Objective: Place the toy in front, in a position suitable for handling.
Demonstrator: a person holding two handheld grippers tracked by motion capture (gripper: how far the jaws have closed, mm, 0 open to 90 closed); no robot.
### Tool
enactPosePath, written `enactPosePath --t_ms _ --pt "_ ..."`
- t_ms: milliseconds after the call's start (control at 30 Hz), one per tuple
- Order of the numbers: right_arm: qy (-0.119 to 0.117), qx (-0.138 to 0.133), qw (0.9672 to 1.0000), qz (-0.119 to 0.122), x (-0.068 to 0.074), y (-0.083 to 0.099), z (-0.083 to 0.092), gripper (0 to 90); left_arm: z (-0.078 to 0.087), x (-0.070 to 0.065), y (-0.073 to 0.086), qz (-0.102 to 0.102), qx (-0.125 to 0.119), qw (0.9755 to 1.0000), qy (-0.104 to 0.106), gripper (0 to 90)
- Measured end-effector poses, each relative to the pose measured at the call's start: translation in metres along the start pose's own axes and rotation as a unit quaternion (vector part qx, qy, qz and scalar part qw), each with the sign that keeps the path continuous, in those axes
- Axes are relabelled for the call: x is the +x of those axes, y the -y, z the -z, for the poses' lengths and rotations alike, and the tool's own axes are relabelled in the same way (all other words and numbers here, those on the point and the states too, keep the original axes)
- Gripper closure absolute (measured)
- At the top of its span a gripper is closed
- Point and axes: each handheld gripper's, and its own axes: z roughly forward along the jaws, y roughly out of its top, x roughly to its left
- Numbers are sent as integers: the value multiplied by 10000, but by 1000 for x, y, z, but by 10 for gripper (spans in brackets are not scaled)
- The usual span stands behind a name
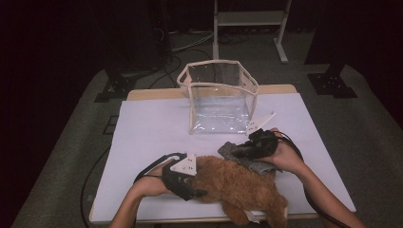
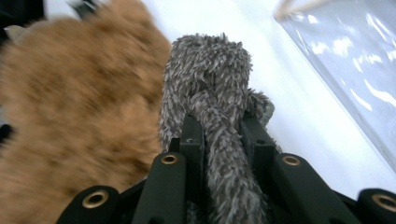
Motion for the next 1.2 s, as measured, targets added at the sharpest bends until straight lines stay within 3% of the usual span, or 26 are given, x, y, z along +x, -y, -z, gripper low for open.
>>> enactPosePath --t_ms 133,300,433,533,633,733,867,1000,1200 --pt "25 -96 9997 -237 -10 13 7 732 -1 2 0 23 3 10000 10 318" --pt "-182 -393 9991 -33 3 0 19 731 -1 3 -2 43 53 10000 -54 312" --pt "-229 -262 9993 166 13 -11 13 731 -1 3 -1 67 41 9999 -67 311" --pt "-174 -156 9997 53 7 -3 10 732 0 3 0 66 14 9999 -90 310" --pt "-271 -302 9991 -83 5 5 16 732 -2 6 0 100 -10 9998 -147 310" --pt "-438 -435 9981 31 18 2 24 732 -3 10 -2 167 -2 9995 -266 306" --pt "-485 -456 9976 196 31 0 31 732 -4 13 -4 273 24 9986 -458 315" --pt "-408 -561 9974 199 41 15 50 732 -5 23 -5 498 -32 9965 -677 321" --pt "-209 -726 9971 -66 44 49 74 731 -6 31 -5 637 -32 9954 -721 320"
